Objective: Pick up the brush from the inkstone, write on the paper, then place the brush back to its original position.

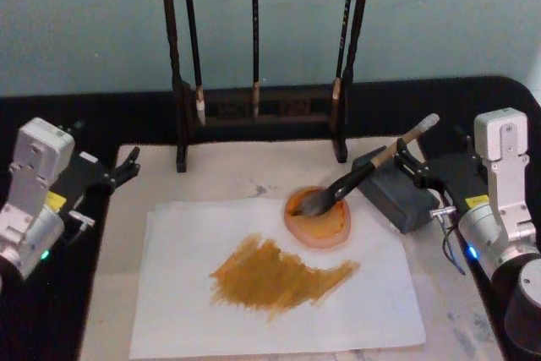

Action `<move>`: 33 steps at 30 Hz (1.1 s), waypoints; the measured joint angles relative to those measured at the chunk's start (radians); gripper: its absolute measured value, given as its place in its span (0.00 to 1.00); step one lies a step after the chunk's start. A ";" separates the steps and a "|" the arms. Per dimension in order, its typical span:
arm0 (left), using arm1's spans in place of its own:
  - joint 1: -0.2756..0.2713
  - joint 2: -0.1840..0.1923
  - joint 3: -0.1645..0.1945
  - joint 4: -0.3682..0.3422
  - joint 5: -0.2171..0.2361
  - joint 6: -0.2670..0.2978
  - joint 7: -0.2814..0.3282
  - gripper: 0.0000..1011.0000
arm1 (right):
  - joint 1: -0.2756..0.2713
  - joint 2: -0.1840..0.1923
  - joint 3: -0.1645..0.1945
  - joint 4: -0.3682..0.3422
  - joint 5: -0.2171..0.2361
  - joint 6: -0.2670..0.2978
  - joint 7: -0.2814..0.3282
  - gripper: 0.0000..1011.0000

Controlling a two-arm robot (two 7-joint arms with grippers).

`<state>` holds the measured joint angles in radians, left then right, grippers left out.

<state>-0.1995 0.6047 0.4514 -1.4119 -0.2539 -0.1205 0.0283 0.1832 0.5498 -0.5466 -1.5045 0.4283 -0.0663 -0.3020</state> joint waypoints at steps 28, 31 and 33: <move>0.000 0.000 0.000 0.000 0.000 0.000 0.000 1.00 | 0.000 0.000 0.000 0.000 0.000 0.000 0.000 0.99; 0.000 0.000 0.000 0.000 0.000 0.000 0.000 1.00 | 0.000 0.000 0.000 0.000 0.000 0.000 0.000 0.99; 0.000 0.000 0.000 0.000 0.000 0.000 0.000 1.00 | 0.000 0.000 0.000 0.000 0.000 0.000 0.000 0.99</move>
